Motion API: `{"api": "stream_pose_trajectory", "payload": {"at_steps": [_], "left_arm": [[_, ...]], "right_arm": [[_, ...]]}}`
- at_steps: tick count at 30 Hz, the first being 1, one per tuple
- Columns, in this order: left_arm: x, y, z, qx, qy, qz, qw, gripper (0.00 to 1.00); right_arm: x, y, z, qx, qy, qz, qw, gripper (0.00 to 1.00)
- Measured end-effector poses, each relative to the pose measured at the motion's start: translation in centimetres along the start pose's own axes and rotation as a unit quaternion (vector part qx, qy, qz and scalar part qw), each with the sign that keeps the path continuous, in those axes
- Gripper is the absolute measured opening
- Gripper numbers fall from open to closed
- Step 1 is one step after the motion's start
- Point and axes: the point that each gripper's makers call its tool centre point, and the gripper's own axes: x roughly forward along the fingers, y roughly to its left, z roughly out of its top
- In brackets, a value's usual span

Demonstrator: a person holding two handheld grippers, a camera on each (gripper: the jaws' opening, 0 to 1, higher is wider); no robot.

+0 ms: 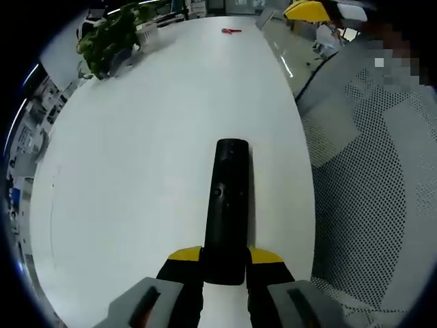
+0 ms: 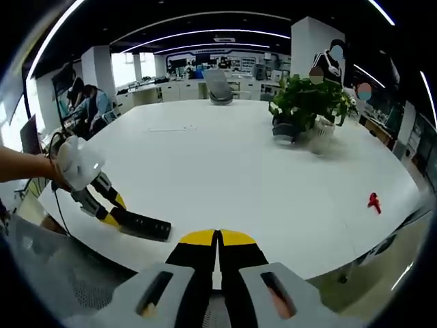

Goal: Press the specified remote control buttons in sequence, fully releasing each button before pressing the next.

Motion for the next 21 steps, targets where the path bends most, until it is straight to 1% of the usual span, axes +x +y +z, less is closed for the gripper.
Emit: {"api": "stream_pose_trajectory", "payload": {"at_steps": [8, 13, 18, 21], "left_arm": [[-0.3, -1.6, 0.0, -0.011, -0.012, 0.003, 0.9999, 0.22], [0.5, -3.1, -0.2, -0.024, -0.020, -0.004, 0.9995, 0.22], [0.9, -4.2, -0.5, -0.027, -0.017, -0.011, 0.9994, 0.22], [1.4, -4.5, -0.6, -0.030, -0.020, -0.009, 0.9993, 0.22]], "right_arm": [[0.0, 0.2, -0.1, 0.000, 0.003, 0.007, 1.0000, 0.00], [0.1, 0.5, -0.2, -0.001, 0.006, 0.015, 0.9999, 0.00], [0.2, 0.9, -0.3, 0.000, 0.013, 0.024, 0.9996, 0.00], [0.2, 1.1, -0.2, 0.000, 0.014, 0.031, 0.9994, 0.00]]}}
